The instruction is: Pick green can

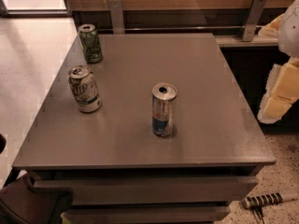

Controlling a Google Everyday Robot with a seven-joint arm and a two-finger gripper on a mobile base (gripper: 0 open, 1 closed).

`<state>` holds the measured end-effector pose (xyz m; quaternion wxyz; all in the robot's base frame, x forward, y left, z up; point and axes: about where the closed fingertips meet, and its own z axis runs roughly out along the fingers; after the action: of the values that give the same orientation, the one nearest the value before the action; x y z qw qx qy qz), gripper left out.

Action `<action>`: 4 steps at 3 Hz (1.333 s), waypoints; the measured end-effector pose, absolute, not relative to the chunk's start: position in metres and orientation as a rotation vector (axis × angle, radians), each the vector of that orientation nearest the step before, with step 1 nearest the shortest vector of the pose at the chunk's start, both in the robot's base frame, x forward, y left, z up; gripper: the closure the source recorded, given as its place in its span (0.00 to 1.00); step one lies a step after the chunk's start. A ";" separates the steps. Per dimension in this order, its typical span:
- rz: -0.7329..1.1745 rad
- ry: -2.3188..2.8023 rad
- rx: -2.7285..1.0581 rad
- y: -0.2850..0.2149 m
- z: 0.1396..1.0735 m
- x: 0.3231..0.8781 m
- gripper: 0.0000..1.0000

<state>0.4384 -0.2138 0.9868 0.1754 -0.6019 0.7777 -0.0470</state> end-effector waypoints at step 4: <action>-0.094 1.874 -1.501 -0.153 1.029 0.575 0.00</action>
Offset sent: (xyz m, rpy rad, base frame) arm 0.0603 0.0106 0.0202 0.0265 -0.1040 0.0435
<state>0.5754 -0.1534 1.0286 0.3611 -0.5825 0.7273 -0.0365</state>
